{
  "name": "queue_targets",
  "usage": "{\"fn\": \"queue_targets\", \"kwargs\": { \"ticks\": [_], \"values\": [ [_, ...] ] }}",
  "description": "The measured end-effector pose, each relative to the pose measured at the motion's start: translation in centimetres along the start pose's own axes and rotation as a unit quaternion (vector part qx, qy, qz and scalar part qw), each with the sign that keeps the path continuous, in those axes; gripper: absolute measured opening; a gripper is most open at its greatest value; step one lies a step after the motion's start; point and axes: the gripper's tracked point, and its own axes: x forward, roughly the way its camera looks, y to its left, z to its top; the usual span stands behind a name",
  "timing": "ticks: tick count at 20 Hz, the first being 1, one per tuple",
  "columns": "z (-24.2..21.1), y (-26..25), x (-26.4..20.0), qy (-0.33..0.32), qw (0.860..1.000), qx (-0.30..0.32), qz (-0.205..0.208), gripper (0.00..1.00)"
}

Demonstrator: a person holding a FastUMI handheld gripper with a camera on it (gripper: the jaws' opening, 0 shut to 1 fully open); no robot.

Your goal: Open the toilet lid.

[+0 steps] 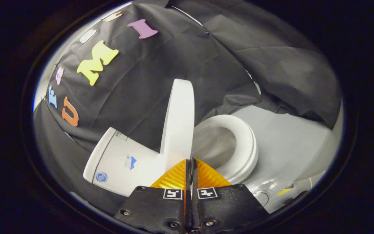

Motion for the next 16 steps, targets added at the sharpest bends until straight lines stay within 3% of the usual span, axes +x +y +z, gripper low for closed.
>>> {"fn": "queue_targets", "kwargs": {
  "ticks": [16],
  "values": [
    [0.0,6.8,-1.5,-0.028,0.993,-0.114,-0.025,0.04]
  ]
}}
